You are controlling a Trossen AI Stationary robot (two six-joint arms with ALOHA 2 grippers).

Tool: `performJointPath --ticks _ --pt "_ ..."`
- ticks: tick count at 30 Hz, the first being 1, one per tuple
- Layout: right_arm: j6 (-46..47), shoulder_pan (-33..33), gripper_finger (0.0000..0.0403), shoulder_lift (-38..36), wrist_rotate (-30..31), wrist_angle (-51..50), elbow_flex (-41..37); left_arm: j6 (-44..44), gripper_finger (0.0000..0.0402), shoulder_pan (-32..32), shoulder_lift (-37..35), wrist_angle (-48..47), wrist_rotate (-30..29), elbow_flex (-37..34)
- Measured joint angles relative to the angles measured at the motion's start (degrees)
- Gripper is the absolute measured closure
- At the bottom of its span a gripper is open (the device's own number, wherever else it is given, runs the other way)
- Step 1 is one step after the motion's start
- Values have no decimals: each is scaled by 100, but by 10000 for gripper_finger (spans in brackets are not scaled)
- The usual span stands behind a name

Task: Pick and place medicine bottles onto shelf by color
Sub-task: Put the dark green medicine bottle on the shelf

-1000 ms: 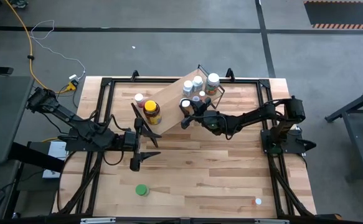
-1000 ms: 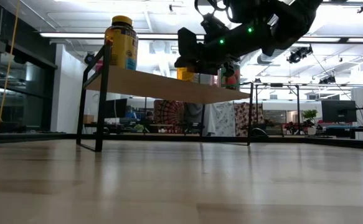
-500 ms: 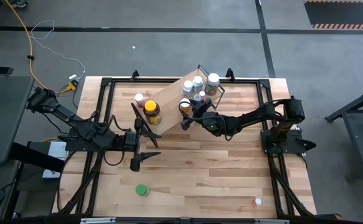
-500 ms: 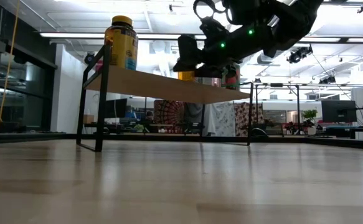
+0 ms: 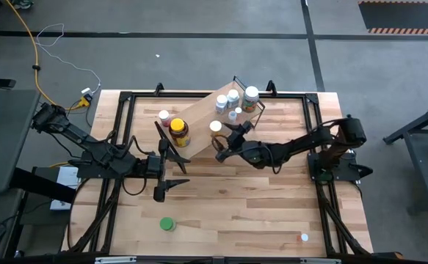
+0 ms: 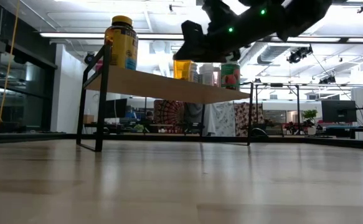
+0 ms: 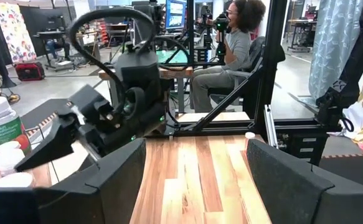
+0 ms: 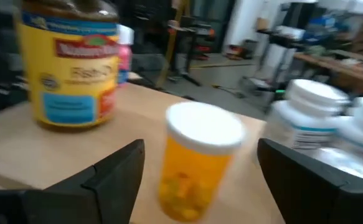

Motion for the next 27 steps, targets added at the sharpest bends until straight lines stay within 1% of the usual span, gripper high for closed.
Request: performJointPath --ticks 4,6,9,12,15,20,24,27 --pt "-170 167 100 -158 794 -231 0 0 131 0 0 -14 0 0" --pt "-218 243 100 -244 1048 -294 0 9 131 0 0 -16 0 0" --pt "-431 379 100 -381 1174 -305 0 0 131 -1 0 -23 0 0" --pt "-458 563 100 -626 1149 -628 0 2 131 0 0 -29 0 0" --pt "-387 755 100 -1002 959 -1273 0 2 131 0 0 -31 0 0" --pt "183 1071 100 -1709 398 -2477 0 0 131 0 0 -31 0 0" --pt "619 1367 100 -2225 -321 -3311 0 -63 131 0 0 -32 0 0" --pt "1012 1597 100 -2488 -996 -3649 0 -88 131 0 0 -33 -54 0"
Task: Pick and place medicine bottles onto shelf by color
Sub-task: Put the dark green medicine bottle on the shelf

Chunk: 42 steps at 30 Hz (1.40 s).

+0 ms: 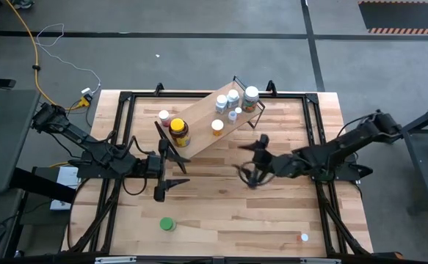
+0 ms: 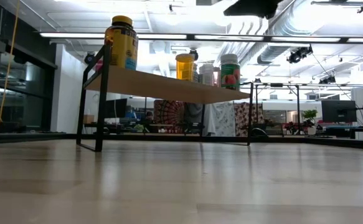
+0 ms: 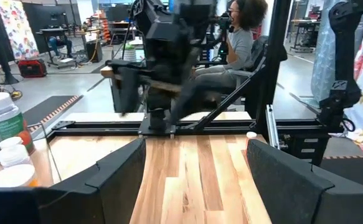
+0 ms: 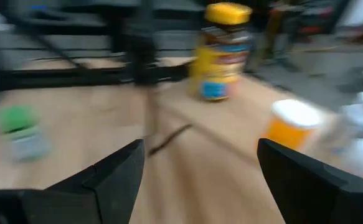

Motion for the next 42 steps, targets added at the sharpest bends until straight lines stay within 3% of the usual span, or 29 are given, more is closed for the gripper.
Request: performJointPath --ticks 4,7,20,29,42 --pt "61 282 100 -58 -799 -79 0 1 131 0 0 0 -87 0" --pt "-108 437 100 -11 -992 -74 0 22 131 -1 0 0 -99 0" --pt "-253 515 100 -7 -767 -70 0 -211 131 -3 -1 -214 4 0" --pt "-334 515 100 -7 -761 -68 0 -1445 131 -225 235 -1493 1905 -4" --pt "-310 515 100 -7 -761 -70 0 -1979 107 -1433 1001 -2284 1648 0"
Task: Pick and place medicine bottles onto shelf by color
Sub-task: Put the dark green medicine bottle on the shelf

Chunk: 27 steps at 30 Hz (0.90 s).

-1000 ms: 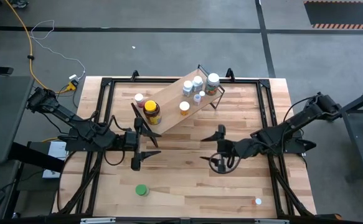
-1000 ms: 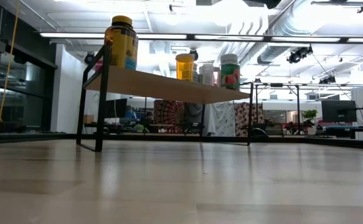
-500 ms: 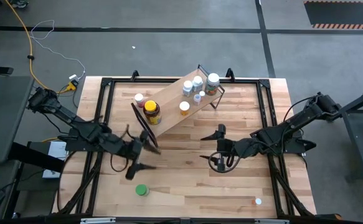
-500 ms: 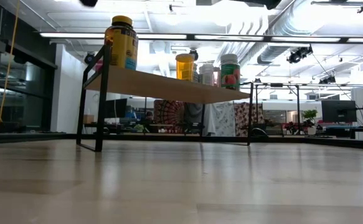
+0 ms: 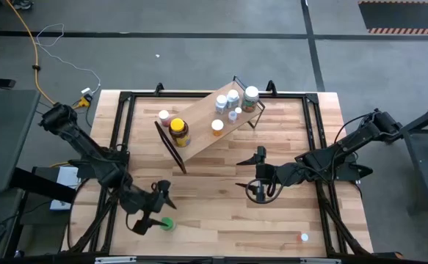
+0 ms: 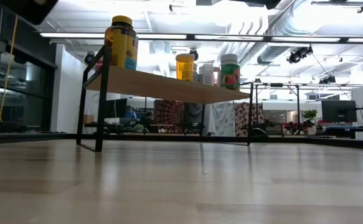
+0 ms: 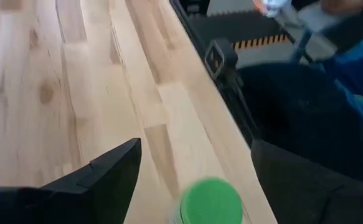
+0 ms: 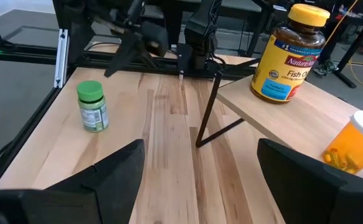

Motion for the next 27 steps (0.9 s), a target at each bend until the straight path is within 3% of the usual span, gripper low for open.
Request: performJointPath --ticks 9,15,27 --pt "10 0 100 0 0 2 0 -173 83 -358 107 -239 9 0" --pt "-100 -2 100 0 2 2 0 -230 82 -534 140 -316 -323 0" --pt "-97 -2 100 0 2 2 0 299 82 -521 966 -486 -164 7"
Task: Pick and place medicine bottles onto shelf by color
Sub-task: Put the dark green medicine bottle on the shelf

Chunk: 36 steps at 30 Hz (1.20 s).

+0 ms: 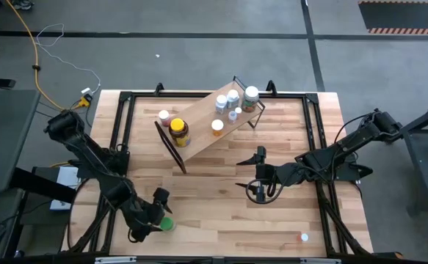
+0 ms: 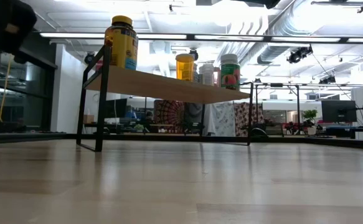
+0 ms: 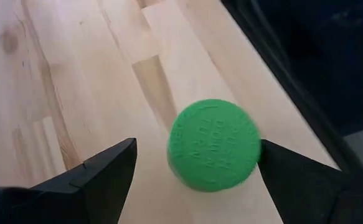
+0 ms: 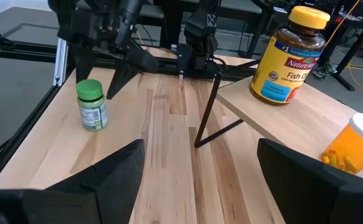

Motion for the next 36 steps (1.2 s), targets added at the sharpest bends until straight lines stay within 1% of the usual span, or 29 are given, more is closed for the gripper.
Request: performJointPath --ticks 9,16,19,21,23,25,29,30,33,36 --pt "-1 0 100 0 0 0 0 380 82 81 171 59 -15 0" --pt "0 0 100 0 0 0 0 483 82 335 171 132 310 0" --pt "-1 0 100 0 0 0 0 483 89 447 171 132 474 0" --pt "-1 0 100 0 0 0 0 486 101 519 171 132 602 0" --pt "-1 0 100 0 -2 0 0 553 122 578 171 130 699 0" --pt "0 0 100 0 -1 0 0 653 149 624 169 130 758 0" --pt "-1 0 100 0 -1 0 0 915 217 709 135 130 777 0" --pt "-1 0 100 0 -2 0 0 1000 226 729 84 111 775 -2" --pt "-1 0 100 0 -1 -2 0 1226 226 834 -60 67 773 142" --pt "-1 0 100 1 -2 0 0 1444 226 900 -333 -15 745 493"
